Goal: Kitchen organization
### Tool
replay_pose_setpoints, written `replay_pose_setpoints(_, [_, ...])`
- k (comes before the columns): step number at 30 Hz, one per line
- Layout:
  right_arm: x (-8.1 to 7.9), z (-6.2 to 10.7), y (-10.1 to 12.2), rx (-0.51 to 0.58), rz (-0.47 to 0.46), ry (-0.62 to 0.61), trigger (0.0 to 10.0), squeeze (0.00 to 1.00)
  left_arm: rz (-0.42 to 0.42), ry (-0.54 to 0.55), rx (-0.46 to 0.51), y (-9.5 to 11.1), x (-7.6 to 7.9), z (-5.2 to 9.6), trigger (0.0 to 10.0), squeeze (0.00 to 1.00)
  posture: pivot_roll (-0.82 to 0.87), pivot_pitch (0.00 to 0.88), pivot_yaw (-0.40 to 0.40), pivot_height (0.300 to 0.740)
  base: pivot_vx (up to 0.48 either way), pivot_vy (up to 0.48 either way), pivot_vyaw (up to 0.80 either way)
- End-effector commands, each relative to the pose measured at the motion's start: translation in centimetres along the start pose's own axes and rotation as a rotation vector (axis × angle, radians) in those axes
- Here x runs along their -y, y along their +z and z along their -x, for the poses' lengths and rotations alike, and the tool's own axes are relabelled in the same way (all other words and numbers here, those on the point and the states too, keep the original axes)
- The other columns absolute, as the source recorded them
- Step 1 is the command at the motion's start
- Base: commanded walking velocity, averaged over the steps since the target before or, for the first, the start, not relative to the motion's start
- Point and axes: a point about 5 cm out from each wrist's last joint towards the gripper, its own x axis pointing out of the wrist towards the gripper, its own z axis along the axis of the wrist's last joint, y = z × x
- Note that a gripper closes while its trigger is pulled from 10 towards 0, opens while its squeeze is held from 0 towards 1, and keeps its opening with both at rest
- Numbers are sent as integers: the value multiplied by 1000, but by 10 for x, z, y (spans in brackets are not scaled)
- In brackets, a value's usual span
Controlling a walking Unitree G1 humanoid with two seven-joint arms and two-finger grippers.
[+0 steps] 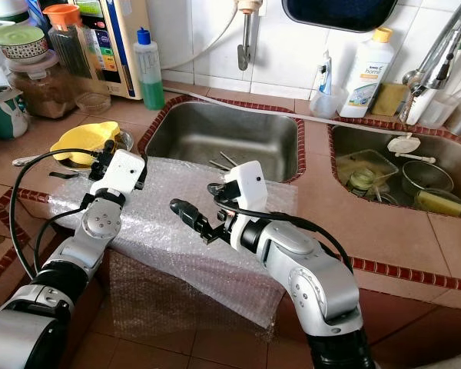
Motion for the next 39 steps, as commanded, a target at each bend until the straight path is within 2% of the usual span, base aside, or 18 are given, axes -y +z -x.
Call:
replay_pose_setpoints(1, [-4, 1, 5, 14, 16, 8, 10000, 0, 13, -4, 17, 6, 0, -4, 1686, 0, -24, 0, -30, 740, 0, 0, 0])
replay_pose_setpoints(6, [-4, 2, 6, 16, 16, 6, 10000, 0, 13, -18, 14, 5, 2, -4, 1216, 0, -26, 0, -30, 740, 0, 0, 0])
replay_pose_setpoints(7, [-4, 2, 6, 17, 16, 6, 10000, 0, 12, -22, 12, 5, 2, -4, 0, 0, -27, 0, -30, 740, 0, 0, 0])
replay_pose_setpoints(16, [-4, 2, 6, 15, 14, 3, 10000, 0, 4, -26, 8, 4, 1, -5, 0, 0, -28, 0, -30, 740, 0, 0, 0])
replay_pose_setpoints(26, [-7, 4, 5, 0, -15, 59, 10000, 0, -1, -21, 11, 3, 0, -5, 0, 0, -26, 0, -35, 740, 0, 0, 0])
replay_pose_setpoints(32, [-16, 7, 3, -16, -31, 141, 10000, 0, -5, -23, 9, 2, 0, -5, 0, 0, -25, 0, -33, 740, 0, 0, 0])
replay_pose_setpoints(39, [-15, 6, 3, -14, -30, 132, 10000, 0, -5, -25, 15, 2, 0, -5, 0, 0, -22, 0, -33, 740, 0, 0, 0])
